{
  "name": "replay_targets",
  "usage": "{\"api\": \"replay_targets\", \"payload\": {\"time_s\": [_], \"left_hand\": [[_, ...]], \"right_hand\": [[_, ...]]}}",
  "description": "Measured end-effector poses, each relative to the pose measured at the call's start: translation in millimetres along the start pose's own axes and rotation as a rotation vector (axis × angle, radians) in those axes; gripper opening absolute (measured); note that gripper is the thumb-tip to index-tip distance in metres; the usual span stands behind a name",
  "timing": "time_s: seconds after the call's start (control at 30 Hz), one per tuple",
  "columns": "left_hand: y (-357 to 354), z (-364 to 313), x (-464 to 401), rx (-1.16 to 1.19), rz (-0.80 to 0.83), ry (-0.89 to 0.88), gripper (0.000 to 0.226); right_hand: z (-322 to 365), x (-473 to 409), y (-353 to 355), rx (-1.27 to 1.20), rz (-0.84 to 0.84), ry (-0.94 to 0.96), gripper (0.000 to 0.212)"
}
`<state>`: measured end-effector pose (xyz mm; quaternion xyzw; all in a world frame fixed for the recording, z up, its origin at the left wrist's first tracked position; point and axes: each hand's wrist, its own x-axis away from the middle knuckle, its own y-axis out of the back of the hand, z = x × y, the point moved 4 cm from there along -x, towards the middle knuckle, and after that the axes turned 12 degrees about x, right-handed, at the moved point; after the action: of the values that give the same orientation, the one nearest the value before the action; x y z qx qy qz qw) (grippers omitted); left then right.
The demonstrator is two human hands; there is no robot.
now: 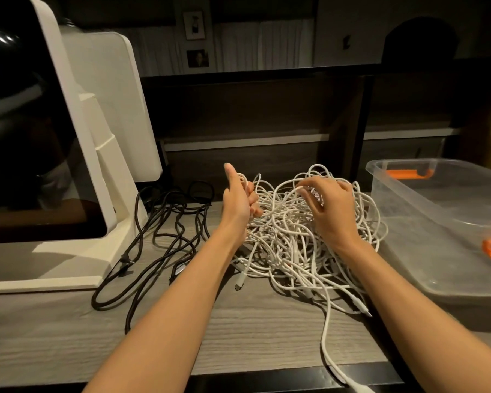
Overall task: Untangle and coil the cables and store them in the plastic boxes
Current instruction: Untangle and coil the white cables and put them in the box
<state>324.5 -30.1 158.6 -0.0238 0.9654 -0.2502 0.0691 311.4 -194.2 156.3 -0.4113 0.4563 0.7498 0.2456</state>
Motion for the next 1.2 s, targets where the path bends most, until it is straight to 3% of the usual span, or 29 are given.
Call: {"api": "replay_targets", "payload": {"time_s": [0.2, 0.33, 0.47, 0.6, 0.73, 0.83, 0.9, 1.0, 1.07, 1.2], "left_hand": [[-13, 0, 2, -0.373, 0.184, -0.165, 0.056], [-15, 3, -3, -0.576, 0.266, -0.201, 0.061], [-21, 6, 4, -0.551, 0.426, -0.078, 0.065], [-26, 8, 8, -0.585, 0.517, 0.008, 0.067], [-25, 7, 11, -0.640, 0.593, 0.050, 0.058], [-22, 7, 9, -0.695, 0.567, -0.032, 0.049], [-19, 6, 6, -0.699, 0.456, -0.139, 0.052], [-9, 3, -3, -0.684, 0.219, -0.291, 0.051], [-5, 5, -6, -0.679, 0.138, -0.303, 0.042], [-7, 6, -2, -0.347, 0.156, -0.235, 0.024]], "right_hand": [[10, -2, 8, -0.023, -0.077, 0.131, 0.034], [17, -3, 7, -0.100, -0.102, 0.135, 0.037], [23, -8, 1, -0.315, 0.003, 0.026, 0.019], [19, -8, -3, -0.425, 0.109, -0.136, 0.028], [14, -6, -7, -0.493, 0.194, -0.197, 0.015], [12, -5, -12, -0.530, 0.261, -0.193, 0.008], [10, -4, -14, -0.485, 0.314, -0.173, 0.004], [1, -2, -21, -0.222, 0.386, -0.110, 0.010], [-5, -1, -24, -0.073, 0.377, -0.091, 0.017], [-7, -3, -23, 0.017, 0.353, -0.128, 0.033]]}}
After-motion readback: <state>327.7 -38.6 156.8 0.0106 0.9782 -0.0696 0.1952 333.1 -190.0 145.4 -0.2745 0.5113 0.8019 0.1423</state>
